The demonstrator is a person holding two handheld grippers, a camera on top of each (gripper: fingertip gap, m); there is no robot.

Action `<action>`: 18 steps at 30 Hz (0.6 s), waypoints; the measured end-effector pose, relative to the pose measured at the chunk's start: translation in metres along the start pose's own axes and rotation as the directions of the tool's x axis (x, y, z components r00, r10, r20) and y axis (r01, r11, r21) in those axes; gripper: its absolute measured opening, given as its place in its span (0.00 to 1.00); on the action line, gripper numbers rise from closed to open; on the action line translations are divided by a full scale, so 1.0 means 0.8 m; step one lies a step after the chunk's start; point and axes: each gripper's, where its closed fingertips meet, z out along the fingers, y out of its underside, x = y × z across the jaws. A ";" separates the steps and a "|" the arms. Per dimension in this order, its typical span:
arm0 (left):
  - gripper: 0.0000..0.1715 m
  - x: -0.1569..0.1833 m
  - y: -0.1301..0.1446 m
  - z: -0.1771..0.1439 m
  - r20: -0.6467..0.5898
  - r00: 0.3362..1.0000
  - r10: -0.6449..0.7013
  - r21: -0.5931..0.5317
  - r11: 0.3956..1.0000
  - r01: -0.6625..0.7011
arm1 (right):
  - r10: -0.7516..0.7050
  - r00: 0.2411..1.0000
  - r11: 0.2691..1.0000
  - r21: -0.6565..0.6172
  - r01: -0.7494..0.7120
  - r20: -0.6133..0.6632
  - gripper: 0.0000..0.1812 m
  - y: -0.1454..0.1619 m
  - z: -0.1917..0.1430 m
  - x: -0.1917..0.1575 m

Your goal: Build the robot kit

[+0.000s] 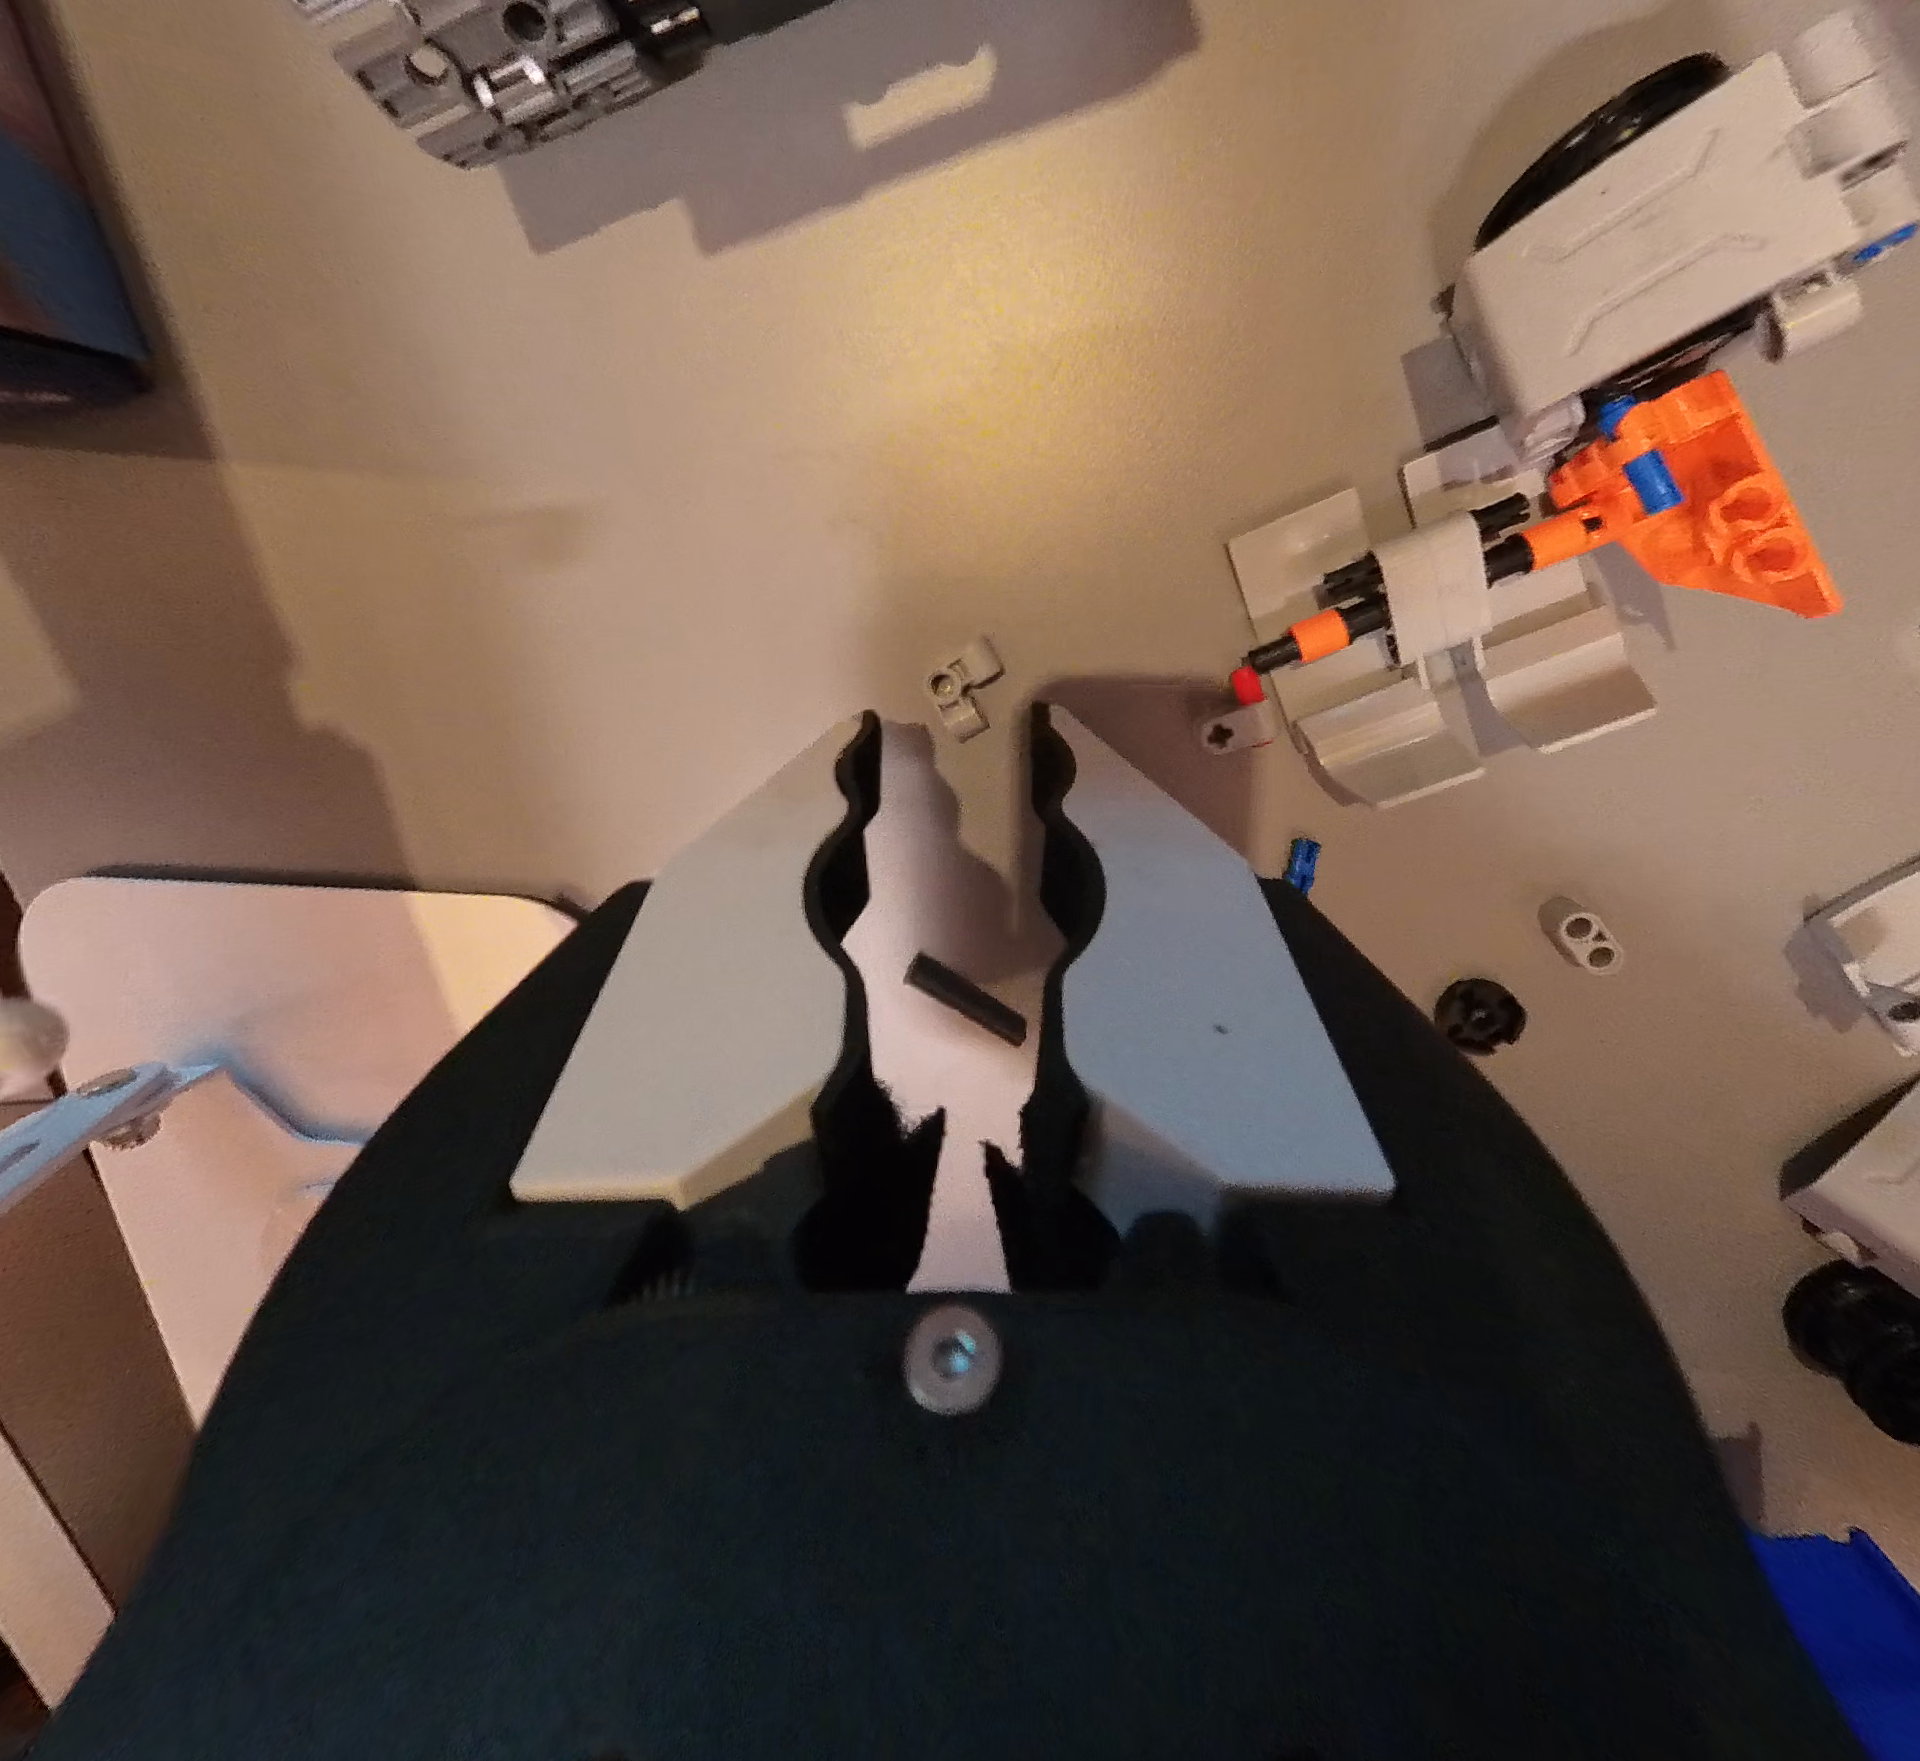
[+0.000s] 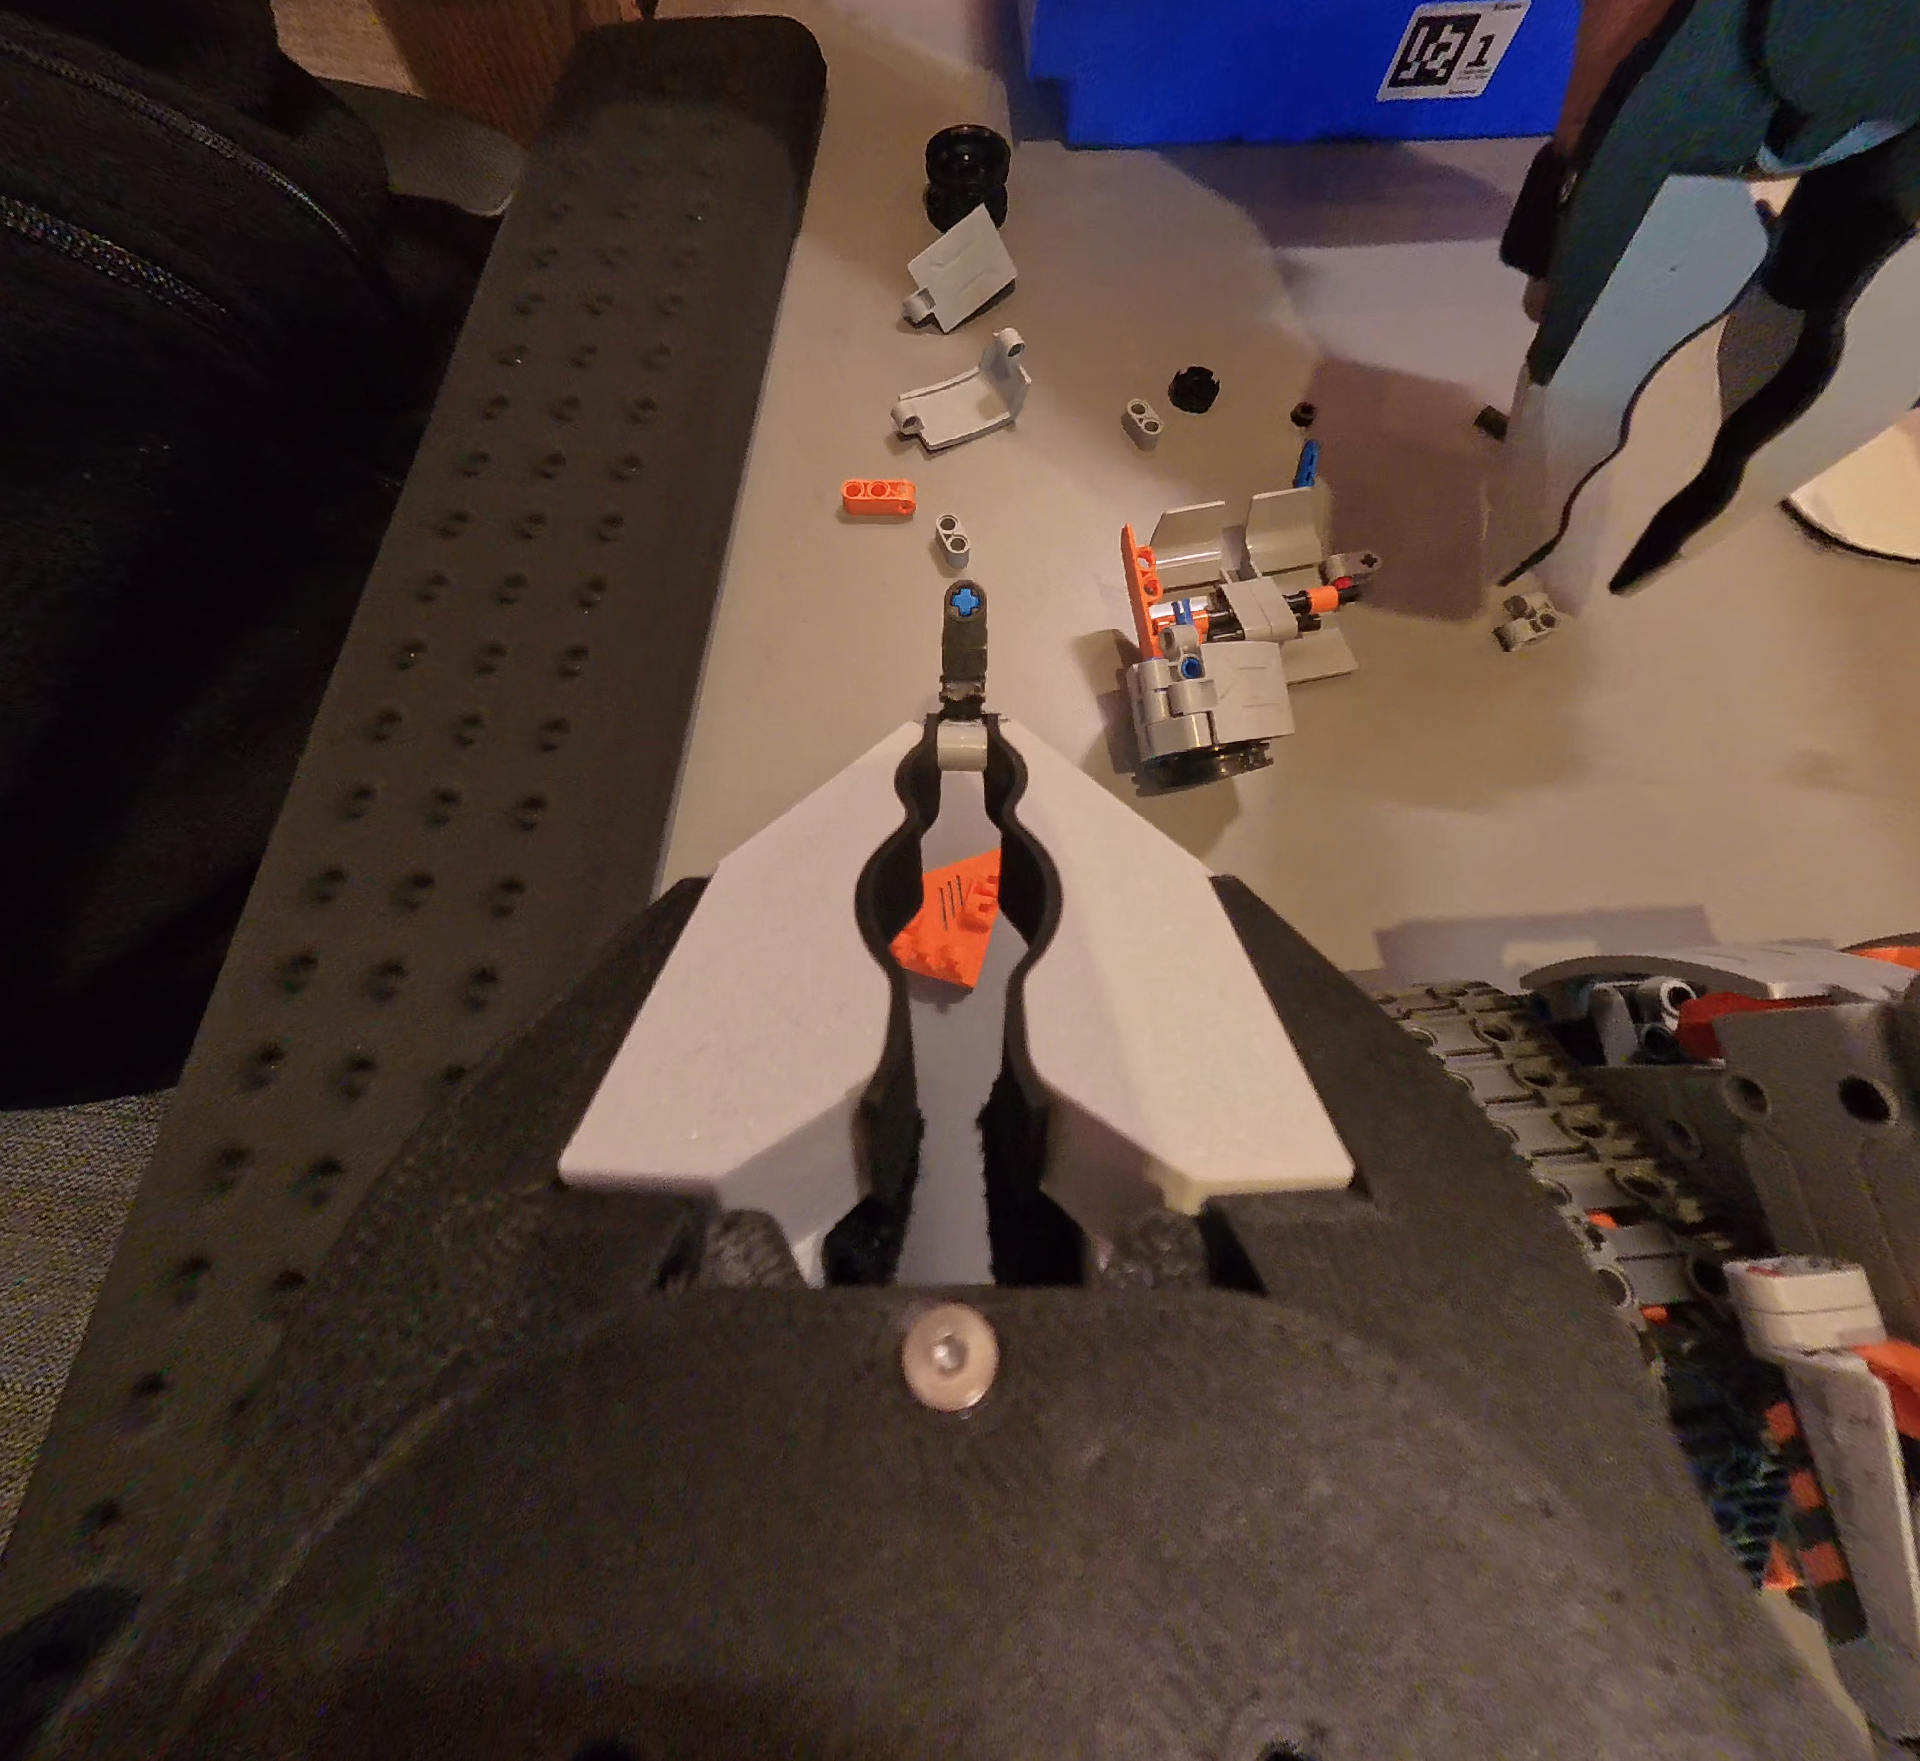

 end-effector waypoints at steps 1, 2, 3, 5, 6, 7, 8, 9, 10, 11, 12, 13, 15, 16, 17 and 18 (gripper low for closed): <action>0.15 0.000 0.002 0.004 0.002 1.000 0.005 -0.019 1.000 -0.004 | 0.000 1.000 1.000 -0.002 0.000 0.001 0.03 0.000 0.000 0.000; 0.15 0.001 0.003 0.009 -0.002 1.000 0.009 -0.033 0.999 -0.009 | 0.000 1.000 1.000 -0.002 0.000 0.002 0.03 0.001 0.001 0.000; 0.13 0.002 0.004 0.013 -0.011 1.000 0.004 -0.049 0.999 -0.004 | -0.001 1.000 1.000 -0.003 0.001 0.003 0.03 0.001 0.001 -0.001; 0.05 0.006 -0.001 0.017 -0.029 1.000 -0.005 -0.036 0.999 0.004 | -0.002 1.000 1.000 -0.003 0.002 0.003 0.03 0.001 0.001 -0.001; 0.00 0.007 -0.001 0.018 -0.033 0.999 0.001 -0.039 0.999 -0.002 | -0.004 1.000 1.000 -0.003 0.004 0.002 0.03 0.000 0.001 -0.001; 0.00 0.007 -0.002 0.019 -0.025 1.000 0.005 -0.033 0.999 -0.006 | -0.005 1.000 1.000 -0.001 0.005 0.001 0.03 0.000 0.000 -0.001; 0.00 0.007 -0.002 0.019 -0.023 1.000 -0.002 -0.036 0.999 0.001 | -0.006 1.000 1.000 0.000 0.006 0.001 0.03 -0.001 -0.001 -0.001; 0.00 0.006 -0.001 0.018 -0.013 1.000 -0.001 -0.035 0.999 0.000 | -0.008 1.000 1.000 0.001 0.008 -0.001 0.03 -0.001 -0.001 -0.001; 0.00 0.005 -0.001 0.017 0.004 1.000 0.004 -0.034 0.999 -0.004 | -0.009 1.000 1.000 0.002 0.009 -0.002 0.03 -0.001 -0.002 -0.001; 0.00 0.006 -0.003 0.015 0.007 1.000 0.003 -0.018 1.000 -0.003 | -0.009 1.000 1.000 0.002 0.009 -0.005 0.03 -0.002 -0.003 -0.001; 0.00 0.011 -0.005 0.011 -0.013 1.000 -0.008 -0.003 1.000 0.008 | -0.010 1.000 1.000 0.001 0.010 -0.008 0.03 -0.002 -0.003 0.000; 0.00 0.013 -0.007 0.008 -0.015 1.000 -0.015 0.004 1.000 0.015 | -0.012 1.000 1.000 0.001 0.012 -0.010 0.03 -0.002 -0.004 0.000; 0.00 0.012 -0.014 0.001 0.000 1.000 -0.021 0.027 0.999 0.021 | -0.016 1.000 1.000 0.004 0.016 -0.010 0.03 -0.004 -0.004 -0.001; 0.08 0.012 -0.019 0.000 0.000 1.000 -0.029 0.039 0.999 0.029 | -0.018 1.000 1.000 0.003 0.018 -0.010 0.03 -0.004 -0.004 -0.002; 0.11 0.011 -0.020 0.001 0.001 1.000 -0.026 0.031 0.999 0.026 | -0.019 1.000 1.000 0.001 0.019 -0.011 0.03 -0.004 -0.004 -0.002; 0.12 0.013 -0.020 0.004 -0.003 1.000 -0.006 0.013 1.000 0.006 | -0.019 1.000 1.000 0.000 0.019 -0.013 0.03 -0.003 -0.004 -0.002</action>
